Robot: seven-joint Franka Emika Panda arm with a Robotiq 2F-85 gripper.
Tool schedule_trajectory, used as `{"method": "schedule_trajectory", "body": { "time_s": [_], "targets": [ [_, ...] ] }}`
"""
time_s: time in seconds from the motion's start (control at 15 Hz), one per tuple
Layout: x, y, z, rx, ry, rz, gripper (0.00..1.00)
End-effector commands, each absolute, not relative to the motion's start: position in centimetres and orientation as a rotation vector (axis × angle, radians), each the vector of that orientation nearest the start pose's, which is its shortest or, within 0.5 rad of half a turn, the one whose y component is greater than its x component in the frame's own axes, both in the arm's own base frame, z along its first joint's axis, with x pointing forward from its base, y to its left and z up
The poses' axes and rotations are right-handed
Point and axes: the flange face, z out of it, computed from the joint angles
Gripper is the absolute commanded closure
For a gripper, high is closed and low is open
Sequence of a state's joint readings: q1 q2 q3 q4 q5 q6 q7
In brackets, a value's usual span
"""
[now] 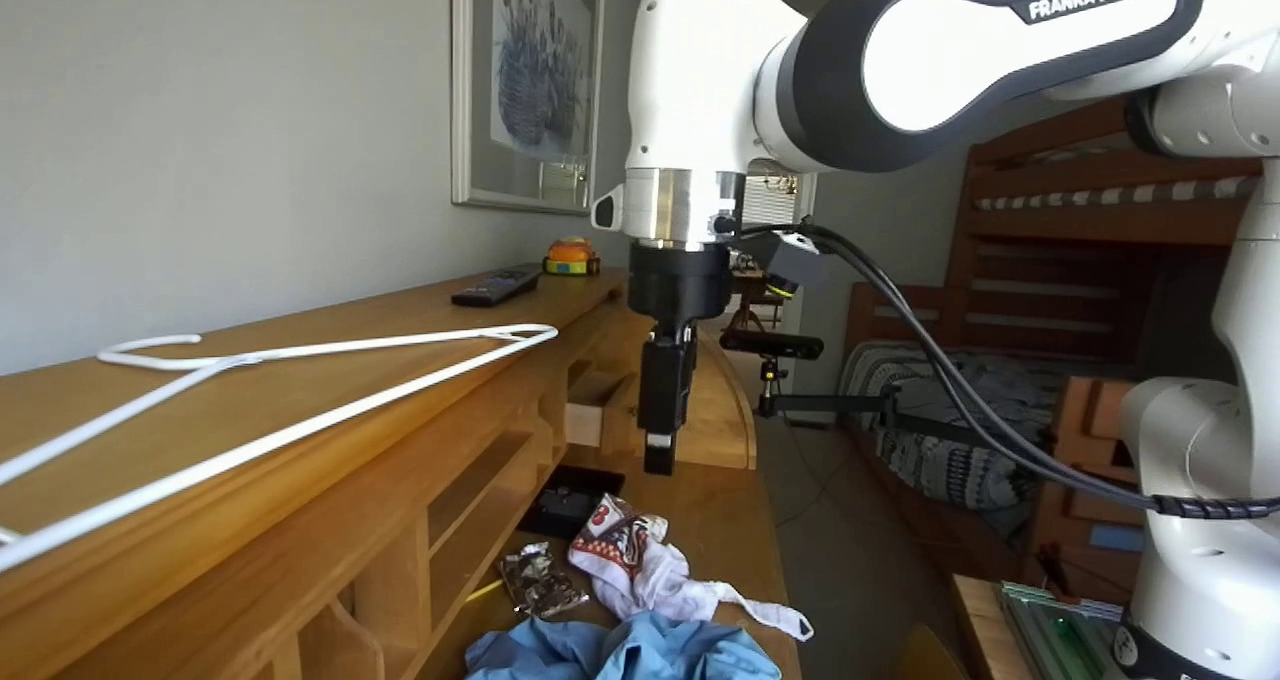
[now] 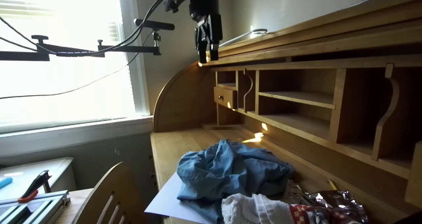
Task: Fold the blue cloth
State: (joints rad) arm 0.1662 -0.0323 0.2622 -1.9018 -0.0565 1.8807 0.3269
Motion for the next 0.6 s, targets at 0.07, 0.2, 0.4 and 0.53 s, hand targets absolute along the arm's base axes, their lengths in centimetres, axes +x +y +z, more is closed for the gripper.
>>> {"method": "schedule_trajectory", "body": {
  "time_s": [0.07,0.2,0.4,0.53],
  "targets": [
    [51.2,28.4,50.3,-3.292,0.021,0.052,0.0],
    [51.2,30.3,49.7,-3.287,0.107,0.034,0.0],
    [51.3,31.9,48.1,-3.301,0.236,-0.031,0.0],
    [51.5,32.6,46.3,-3.316,0.275,-0.086,0.0]
  ]
}}
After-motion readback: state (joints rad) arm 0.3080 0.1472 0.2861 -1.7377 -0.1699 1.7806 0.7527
